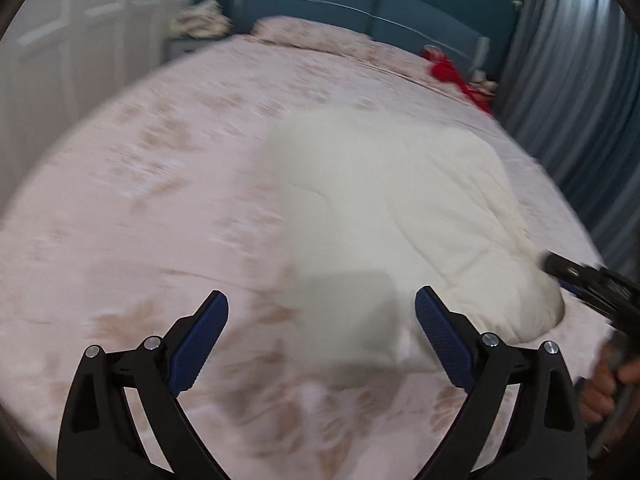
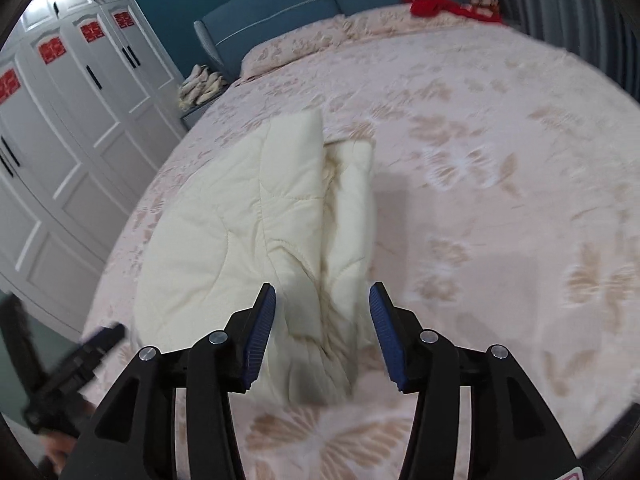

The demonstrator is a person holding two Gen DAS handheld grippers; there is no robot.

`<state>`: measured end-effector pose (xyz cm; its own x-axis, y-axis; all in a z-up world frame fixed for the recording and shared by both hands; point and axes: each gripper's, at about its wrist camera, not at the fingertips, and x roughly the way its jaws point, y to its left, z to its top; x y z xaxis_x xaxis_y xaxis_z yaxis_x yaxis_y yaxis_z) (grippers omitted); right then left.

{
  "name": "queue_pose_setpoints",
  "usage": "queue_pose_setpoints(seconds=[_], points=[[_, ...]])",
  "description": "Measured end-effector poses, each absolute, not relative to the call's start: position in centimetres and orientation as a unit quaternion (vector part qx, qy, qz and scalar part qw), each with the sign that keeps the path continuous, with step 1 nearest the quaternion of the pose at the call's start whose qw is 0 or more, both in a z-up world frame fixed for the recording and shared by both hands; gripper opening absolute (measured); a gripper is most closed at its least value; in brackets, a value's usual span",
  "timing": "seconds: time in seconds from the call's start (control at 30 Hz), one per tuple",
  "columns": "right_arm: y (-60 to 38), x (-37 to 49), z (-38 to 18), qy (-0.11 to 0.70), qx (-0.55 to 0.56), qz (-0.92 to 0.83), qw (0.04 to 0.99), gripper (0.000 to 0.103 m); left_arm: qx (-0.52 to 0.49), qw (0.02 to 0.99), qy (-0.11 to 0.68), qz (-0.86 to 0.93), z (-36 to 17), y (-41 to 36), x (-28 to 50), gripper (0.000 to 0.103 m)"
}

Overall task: Fold large clothes
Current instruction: 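Lower the folded bundle onto the bed and open both tools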

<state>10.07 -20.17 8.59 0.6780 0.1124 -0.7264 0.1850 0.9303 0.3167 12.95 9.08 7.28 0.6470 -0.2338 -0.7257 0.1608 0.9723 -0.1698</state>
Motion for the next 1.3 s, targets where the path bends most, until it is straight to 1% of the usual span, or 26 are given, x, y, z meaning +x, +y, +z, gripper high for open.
queue_pose_setpoints(seconds=[0.03, 0.07, 0.1, 0.2, 0.37, 0.43, 0.47, 0.57, 0.87, 1.07, 1.3], points=[[-19.7, 9.7, 9.1, 0.396, 0.176, -0.018, 0.901, 0.038, -0.038, 0.910, 0.403, -0.089, 7.9, 9.1, 12.9, 0.092], [-19.0, 9.5, 9.7, 0.393, 0.166, -0.006, 0.904, 0.029, -0.036, 0.913, 0.399, -0.073, 8.6, 9.1, 12.5, 0.092], [-18.4, 9.2, 9.8, 0.392, 0.161, 0.003, 0.906, 0.024, -0.041, 0.915, 0.396, -0.062, 9.5, 9.0, 12.1, 0.092], [-16.0, 9.0, 10.3, 0.396, 0.126, 0.040, 0.909, 0.017, -0.055, 0.913, 0.398, -0.069, 10.9, 7.9, 11.9, 0.092], [-13.0, 8.9, 8.3, 0.421, 0.030, 0.034, 0.906, 0.008, -0.023, 0.905, 0.418, -0.071, 10.5, 4.8, 12.6, 0.092], [-13.7, 9.8, 7.3, 0.435, 0.034, 0.017, 0.900, 0.004, -0.016, 0.903, 0.425, -0.070, 9.9, 3.8, 13.1, 0.092], [-14.1, 10.2, 7.1, 0.440, 0.038, 0.011, 0.897, 0.000, -0.013, 0.901, 0.428, -0.069, 9.7, 3.4, 13.4, 0.092], [-15.7, 12.3, 6.0, 0.459, 0.064, -0.008, 0.886, 0.000, -0.004, 0.895, 0.441, -0.065, 9.1, 2.5, 14.2, 0.091], [-15.5, 16.9, 3.6, 0.495, 0.050, -0.039, 0.867, 0.000, 0.008, 0.875, 0.481, -0.051, 6.4, 1.5, 16.3, 0.091], [-15.7, 18.6, 2.0, 0.515, 0.051, -0.040, 0.855, 0.000, -0.004, 0.863, 0.503, -0.054, 4.4, 1.6, 17.1, 0.093], [-16.5, 19.4, 1.0, 0.525, 0.088, -0.025, 0.846, 0.000, 0.002, 0.860, 0.508, -0.053, 2.6, 1.2, 17.8, 0.094]])
